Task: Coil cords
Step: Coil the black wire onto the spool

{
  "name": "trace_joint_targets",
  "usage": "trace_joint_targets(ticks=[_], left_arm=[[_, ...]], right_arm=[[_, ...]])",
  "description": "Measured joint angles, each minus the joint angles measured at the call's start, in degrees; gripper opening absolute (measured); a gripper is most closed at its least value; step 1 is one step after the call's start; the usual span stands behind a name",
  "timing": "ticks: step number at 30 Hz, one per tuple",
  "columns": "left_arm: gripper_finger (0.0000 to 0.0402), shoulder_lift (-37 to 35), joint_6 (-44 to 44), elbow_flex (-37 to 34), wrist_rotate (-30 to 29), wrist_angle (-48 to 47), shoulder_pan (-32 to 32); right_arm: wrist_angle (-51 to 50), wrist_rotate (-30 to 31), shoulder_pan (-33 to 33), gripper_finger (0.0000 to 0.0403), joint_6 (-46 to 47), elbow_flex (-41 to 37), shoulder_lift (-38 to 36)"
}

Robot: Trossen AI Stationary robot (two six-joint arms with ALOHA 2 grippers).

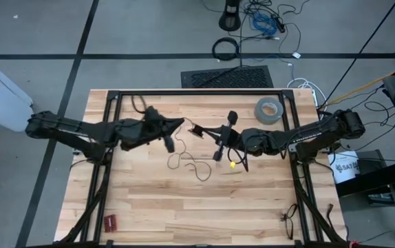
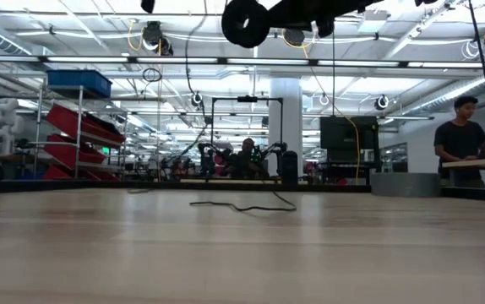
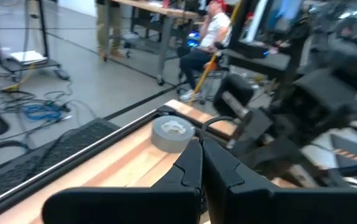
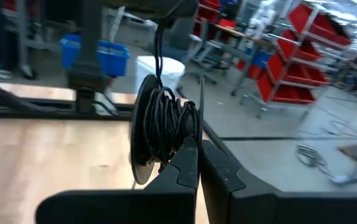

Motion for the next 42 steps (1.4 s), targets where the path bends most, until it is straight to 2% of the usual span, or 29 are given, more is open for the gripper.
trace_joint_targets(ticks=[8, 16, 24, 35, 42], left_arm=[[0.0002, 9.51, 0.01, 7.39, -0.65, 1.79, 0.87], [0.0002, 16.66, 0.16, 12.28, 0.45, 1.79, -1.94], [0.0001, 19.05, -0.39, 12.71, -0.5, 1.79, -4.69], [0.0001, 23.64, 0.07, 12.71, -0.99, 0.6, -4.88], [0.0001, 24.7, 0.07, 12.71, -5.44, -2.52, -4.99]], right_arm=[[0.32, 7.82, -0.02, 0.0, -0.68, 0.0, 0.04], [-0.54, 7.83, -0.83, 0.0, 1.27, 0.0, 0.04], [-1.01, 7.5, -1.14, 0.0, 1.94, 0.0, 0.04], [-0.38, 5.9, -1.11, 0.0, 2.42, 0.0, 0.0], [-0.45, 4.16, -1.11, 0.0, 3.47, 0.0, -0.52]])
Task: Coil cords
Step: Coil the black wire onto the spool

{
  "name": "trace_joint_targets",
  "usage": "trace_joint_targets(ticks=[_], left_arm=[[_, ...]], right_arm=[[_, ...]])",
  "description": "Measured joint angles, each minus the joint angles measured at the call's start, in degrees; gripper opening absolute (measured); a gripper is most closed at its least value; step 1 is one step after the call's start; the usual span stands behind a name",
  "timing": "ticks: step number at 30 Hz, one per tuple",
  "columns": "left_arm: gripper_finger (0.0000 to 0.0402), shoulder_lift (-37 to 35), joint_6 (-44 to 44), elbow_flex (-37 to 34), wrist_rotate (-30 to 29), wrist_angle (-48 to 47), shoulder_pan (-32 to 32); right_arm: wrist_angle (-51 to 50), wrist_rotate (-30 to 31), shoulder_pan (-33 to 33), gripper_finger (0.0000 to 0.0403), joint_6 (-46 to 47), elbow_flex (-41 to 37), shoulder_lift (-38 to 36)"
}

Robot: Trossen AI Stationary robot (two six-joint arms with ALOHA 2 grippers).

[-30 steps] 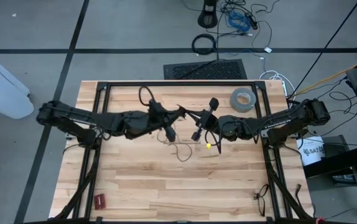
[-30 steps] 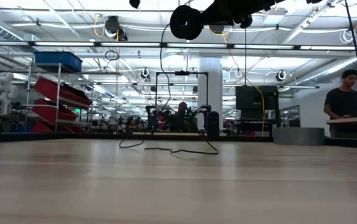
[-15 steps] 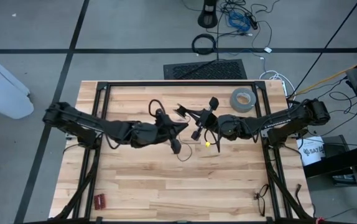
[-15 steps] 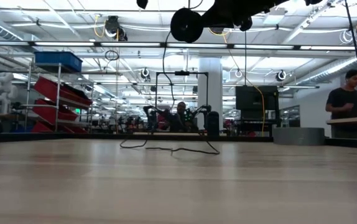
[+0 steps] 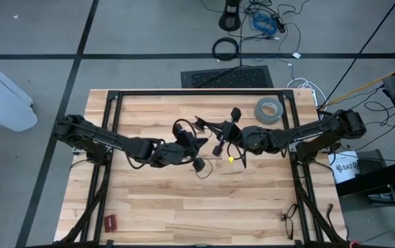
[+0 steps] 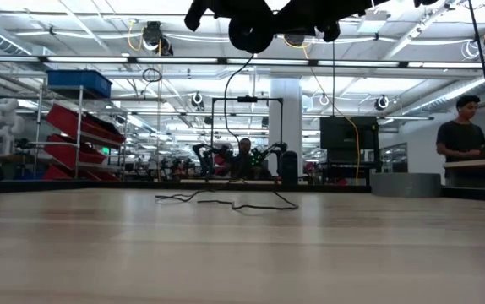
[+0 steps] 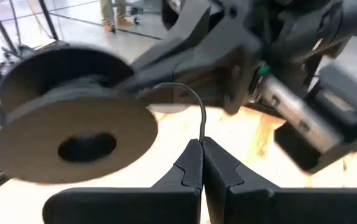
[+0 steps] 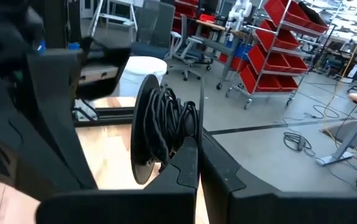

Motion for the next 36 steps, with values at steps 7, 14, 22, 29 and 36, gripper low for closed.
trace_joint_targets(ticks=[7, 14, 22, 29, 36], left_arm=[[0.0002, 0.09, 0.49, 0.0, -0.44, -1.74, -0.1], [0.005, 0.09, 0.37, 0.0, 3.29, -2.97, -0.47], [0.012, 0.09, 1.27, 0.0, 7.26, -3.2, -0.65], [0.0164, -0.63, 1.49, -0.09, 8.1, -8.08, -0.94], [0.0176, -0.83, 3.24, -0.09, 9.21, -8.98, -3.21]], right_arm=[[-2.58, -2.24, 0.0, 0.0, 1.47, 0.0, -3.32], [-7.19, -6.34, 0.02, 0.0, 4.38, 0.0, -7.78], [-11.54, -14.37, 0.02, 0.0, 7.62, 0.0, -12.66], [-15.45, -17.44, 0.02, 0.0, 8.87, 0.0, -15.62], [-17.56, -18.04, 0.02, 0.0, 8.9, 0.0, -16.48]])
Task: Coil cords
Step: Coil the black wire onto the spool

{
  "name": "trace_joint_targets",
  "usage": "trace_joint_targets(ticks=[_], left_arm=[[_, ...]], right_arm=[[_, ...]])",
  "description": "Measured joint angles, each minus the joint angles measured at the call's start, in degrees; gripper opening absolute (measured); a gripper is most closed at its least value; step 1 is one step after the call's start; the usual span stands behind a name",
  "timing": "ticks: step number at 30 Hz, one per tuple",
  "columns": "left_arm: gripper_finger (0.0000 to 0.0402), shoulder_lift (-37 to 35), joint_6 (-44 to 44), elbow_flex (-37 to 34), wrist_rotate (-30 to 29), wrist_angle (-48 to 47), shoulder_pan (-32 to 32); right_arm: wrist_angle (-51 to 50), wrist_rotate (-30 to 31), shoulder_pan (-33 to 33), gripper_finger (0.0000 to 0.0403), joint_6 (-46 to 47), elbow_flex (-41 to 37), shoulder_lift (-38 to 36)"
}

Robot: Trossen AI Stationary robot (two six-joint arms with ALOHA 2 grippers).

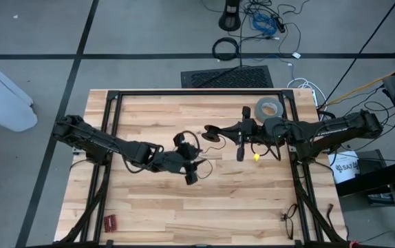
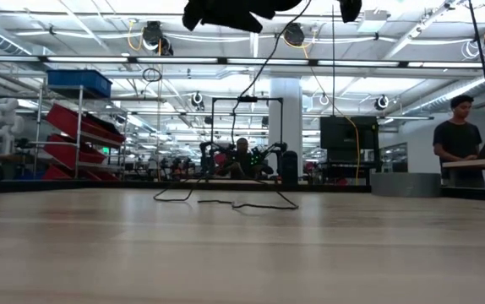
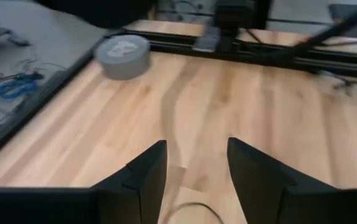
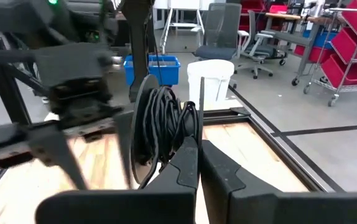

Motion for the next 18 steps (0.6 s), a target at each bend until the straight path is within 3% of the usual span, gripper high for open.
trace_joint_targets(ticks=[6, 9, 12, 18], left_arm=[[0.0176, -0.56, 4.29, 0.0, 0.5, -0.25, -4.61], [0.0176, -0.58, 4.2, 0.0, -5.04, -0.22, -6.35], [0.0176, 0.27, -0.43, -0.11, -11.61, -2.45, -6.86], [0.0176, 0.26, -10.0, -8.75, -11.11, 2.95, -8.76]], right_arm=[[-0.79, -0.22, 0.0, 0.0, -0.31, 0.0, -0.39], [-0.59, -2.47, -0.01, 0.0, -0.32, 0.0, -0.45], [-0.41, -4.41, 0.0, 0.0, -0.05, 0.0, -0.63], [-0.45, -5.28, 0.94, 0.0, 0.35, 0.0, -0.83]])
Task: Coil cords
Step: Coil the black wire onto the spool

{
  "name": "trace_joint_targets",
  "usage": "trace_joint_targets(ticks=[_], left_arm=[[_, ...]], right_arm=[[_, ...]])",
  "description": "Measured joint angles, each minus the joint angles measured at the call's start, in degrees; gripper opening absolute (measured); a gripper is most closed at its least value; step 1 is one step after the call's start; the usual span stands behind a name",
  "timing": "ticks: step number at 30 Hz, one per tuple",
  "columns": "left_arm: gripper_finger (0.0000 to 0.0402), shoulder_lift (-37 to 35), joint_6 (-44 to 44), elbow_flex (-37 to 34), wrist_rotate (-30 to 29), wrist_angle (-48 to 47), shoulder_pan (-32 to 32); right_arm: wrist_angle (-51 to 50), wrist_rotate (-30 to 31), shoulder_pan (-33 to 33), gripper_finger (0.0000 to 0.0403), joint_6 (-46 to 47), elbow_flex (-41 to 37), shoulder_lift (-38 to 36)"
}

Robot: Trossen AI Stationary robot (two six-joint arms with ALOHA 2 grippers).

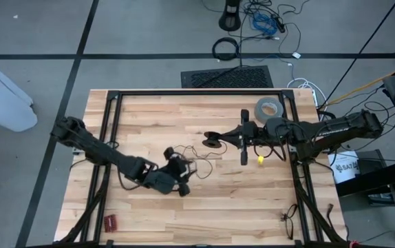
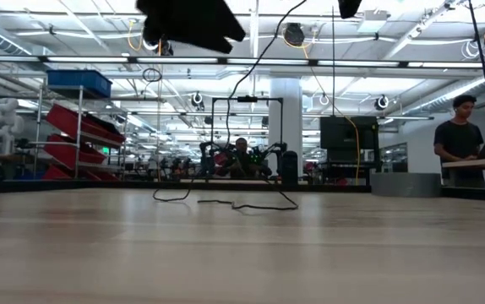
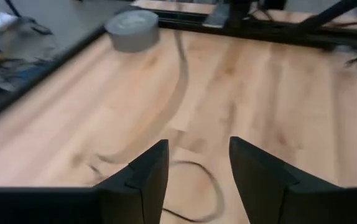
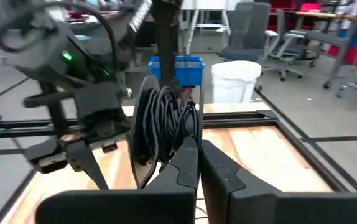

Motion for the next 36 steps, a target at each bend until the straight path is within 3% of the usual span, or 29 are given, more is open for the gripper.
trace_joint_targets(ticks=[4, 7, 11, 13, 17, 20, 36], left_arm=[[0.0176, 0.02, 2.34, -7.56, 0.26, 17.95, -2.63], [0.0176, 0.0, 13.68, -12.1, -2.39, 34.4, -3.55], [0.0176, -0.02, 31.91, -15.24, -5.75, 45.43, -3.47], [0.0176, -0.13, 35.05, -15.92, -2.65, 45.84, -1.65], [0.0176, 0.95, 33.31, -16.72, 7.84, 45.32, 3.5], [0.0176, 1.16, 33.88, -16.71, 11.77, 46.35, 5.43], [0.0176, 3.88, 31.06, -16.67, 17.8, 43.84, 10.35]], right_arm=[[0.0, -0.81, 0.6, 0.0, 0.0, 0.0, -0.3], [-0.05, -0.79, 0.59, 0.0, 0.16, 0.0, -0.65], [-0.13, -0.74, 0.92, 0.0, 0.19, 0.0, -1.0], [-0.13, -0.76, 1.01, 0.0, -0.04, 0.0, -1.0], [0.0, -0.74, 1.01, 0.0, -0.04, 0.0, -1.0], [-0.01, -0.71, 1.01, 0.0, -0.06, 0.0, -1.0], [-0.04, -0.69, 1.01, 0.0, -0.66, 0.0, -1.0]])
